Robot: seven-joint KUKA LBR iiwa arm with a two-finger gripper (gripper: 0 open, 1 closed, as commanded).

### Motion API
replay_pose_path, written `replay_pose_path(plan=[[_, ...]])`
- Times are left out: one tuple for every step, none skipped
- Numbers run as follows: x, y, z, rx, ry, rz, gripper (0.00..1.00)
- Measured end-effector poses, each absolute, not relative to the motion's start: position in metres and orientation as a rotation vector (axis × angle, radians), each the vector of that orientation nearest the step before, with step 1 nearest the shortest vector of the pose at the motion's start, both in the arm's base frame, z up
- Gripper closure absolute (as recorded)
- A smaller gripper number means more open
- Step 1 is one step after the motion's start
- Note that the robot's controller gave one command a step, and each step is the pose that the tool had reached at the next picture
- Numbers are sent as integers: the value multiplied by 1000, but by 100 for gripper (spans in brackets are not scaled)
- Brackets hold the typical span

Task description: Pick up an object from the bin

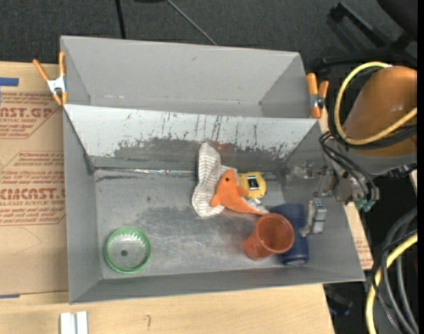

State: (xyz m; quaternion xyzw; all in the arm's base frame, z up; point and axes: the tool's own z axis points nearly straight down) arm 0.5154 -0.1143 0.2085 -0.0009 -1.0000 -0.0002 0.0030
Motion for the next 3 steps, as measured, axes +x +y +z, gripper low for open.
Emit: replay_pose_path(plan=[[517,-114,213,0,-3143,1,0],[513,-102,158,-81,-3148,1,0],[532,-103,75,-160,-3136,-7,100]])
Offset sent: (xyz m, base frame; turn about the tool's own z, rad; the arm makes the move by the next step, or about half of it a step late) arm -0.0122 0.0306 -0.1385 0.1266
